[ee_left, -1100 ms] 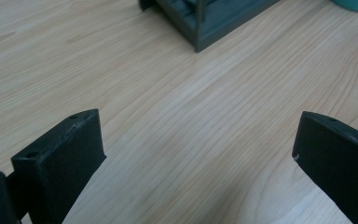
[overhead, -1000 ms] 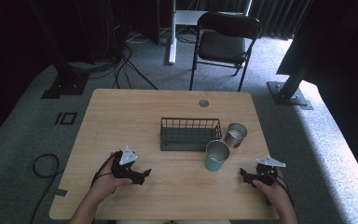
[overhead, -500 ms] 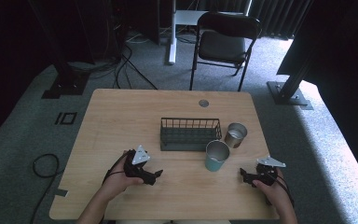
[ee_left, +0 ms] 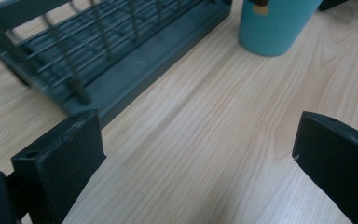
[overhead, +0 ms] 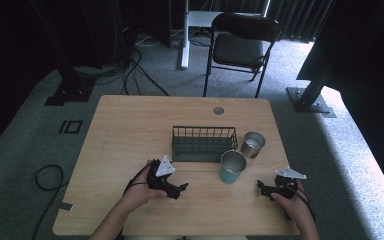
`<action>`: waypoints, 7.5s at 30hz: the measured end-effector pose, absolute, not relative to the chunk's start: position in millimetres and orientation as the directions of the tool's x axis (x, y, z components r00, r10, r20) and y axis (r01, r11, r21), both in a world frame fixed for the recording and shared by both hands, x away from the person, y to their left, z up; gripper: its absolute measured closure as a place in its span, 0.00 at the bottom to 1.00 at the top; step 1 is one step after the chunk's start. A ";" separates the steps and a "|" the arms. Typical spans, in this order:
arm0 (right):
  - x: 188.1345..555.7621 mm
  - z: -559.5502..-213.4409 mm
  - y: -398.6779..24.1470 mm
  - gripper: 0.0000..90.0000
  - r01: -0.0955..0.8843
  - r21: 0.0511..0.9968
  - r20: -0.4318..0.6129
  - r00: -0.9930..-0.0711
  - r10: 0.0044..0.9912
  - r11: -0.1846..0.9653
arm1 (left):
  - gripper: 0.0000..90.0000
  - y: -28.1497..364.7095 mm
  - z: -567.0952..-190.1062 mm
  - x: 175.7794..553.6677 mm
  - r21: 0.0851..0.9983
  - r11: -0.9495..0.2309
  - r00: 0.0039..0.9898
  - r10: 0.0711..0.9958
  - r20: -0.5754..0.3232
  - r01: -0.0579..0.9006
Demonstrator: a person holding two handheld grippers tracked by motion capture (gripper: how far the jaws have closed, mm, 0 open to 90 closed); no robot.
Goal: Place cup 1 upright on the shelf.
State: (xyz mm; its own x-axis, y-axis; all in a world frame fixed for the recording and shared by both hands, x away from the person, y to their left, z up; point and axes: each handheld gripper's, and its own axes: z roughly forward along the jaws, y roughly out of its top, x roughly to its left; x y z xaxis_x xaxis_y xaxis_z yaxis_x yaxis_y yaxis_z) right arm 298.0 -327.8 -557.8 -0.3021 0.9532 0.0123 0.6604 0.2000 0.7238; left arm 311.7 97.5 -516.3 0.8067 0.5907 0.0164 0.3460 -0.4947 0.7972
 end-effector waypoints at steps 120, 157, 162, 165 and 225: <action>298.1 -557.8 -327.9 0.13 0.659 0.725 0.011 -0.302 0.953 0.200 | 0.15 -61.4 -431.4 342.1 0.967 -0.234 0.890 0.456 0.019 0.099; 298.1 -557.8 -327.9 0.13 0.659 0.725 0.010 -0.302 0.953 0.201 | 0.15 36.4 -412.0 404.8 0.983 -0.123 0.645 0.764 0.007 0.134; 298.1 -557.8 -327.9 0.13 0.660 0.724 0.011 -0.303 0.953 0.201 | 0.15 44.8 -419.7 408.9 0.982 -0.109 0.624 0.782 -0.011 0.154; 298.0 -557.8 -327.8 0.13 0.660 0.724 0.011 -0.302 0.953 0.200 | 0.15 50.0 -425.7 411.1 0.982 -0.095 0.606 0.795 -0.023 0.161; 298.0 -557.8 -327.8 0.13 0.660 0.724 0.010 -0.302 0.953 0.202 | 0.03 73.2 -469.7 401.2 0.944 -0.201 0.602 0.799 0.003 0.262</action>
State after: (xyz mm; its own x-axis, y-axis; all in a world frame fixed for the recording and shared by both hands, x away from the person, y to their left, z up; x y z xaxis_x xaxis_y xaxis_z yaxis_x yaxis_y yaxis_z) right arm 298.0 -327.8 -557.8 -0.3023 0.9532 0.0096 0.6600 0.2020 0.7236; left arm 401.2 73.2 -469.7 0.6018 0.7987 0.0027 0.2620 -0.2005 0.9440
